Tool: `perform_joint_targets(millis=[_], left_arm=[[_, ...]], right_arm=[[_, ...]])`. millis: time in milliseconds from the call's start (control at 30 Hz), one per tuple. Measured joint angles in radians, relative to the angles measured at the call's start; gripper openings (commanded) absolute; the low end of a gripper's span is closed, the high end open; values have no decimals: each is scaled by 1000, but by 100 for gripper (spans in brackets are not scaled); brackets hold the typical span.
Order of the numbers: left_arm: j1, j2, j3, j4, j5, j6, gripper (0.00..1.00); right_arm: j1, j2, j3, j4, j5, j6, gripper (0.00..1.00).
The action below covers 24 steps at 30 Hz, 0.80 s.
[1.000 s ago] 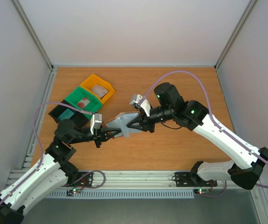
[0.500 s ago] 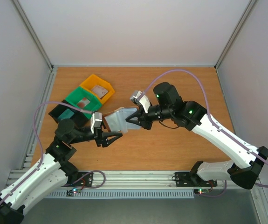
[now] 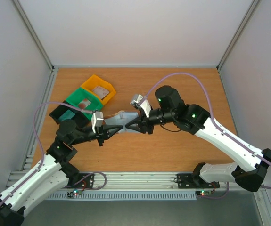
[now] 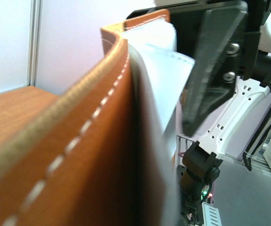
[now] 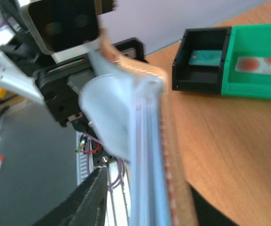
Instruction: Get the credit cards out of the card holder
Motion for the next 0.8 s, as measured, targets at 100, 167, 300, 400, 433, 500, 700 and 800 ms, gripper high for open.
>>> perform_joint_targets(millis=[100, 167, 300, 400, 433, 500, 700, 800], left_arm=[[0, -8, 0, -13, 10, 0, 0], [0, -12, 0, -22, 18, -2, 0], [0, -16, 0, -25, 26, -3, 0], [0, -16, 0, -25, 31, -3, 0], [0, -16, 0, -26, 32, -3, 0], [0, -18, 0, -28, 33, -3, 0], [0, -19, 0, -29, 44, -3, 0], [0, -19, 0, -29, 47, -3, 0]], right_arm=[[-28, -43, -24, -11, -27, -18, 42], [-66, -76, -31, -32, -33, -27, 40], [-99, -125, -31, -66, -24, -52, 36], [-105, -139, -31, -97, -12, -71, 36], [-108, -142, -31, -104, -8, -76, 37], [-115, -150, -33, -118, 5, -85, 37], [-116, -157, -35, -148, 20, -97, 38], [-116, -138, -34, -147, 14, -95, 41]])
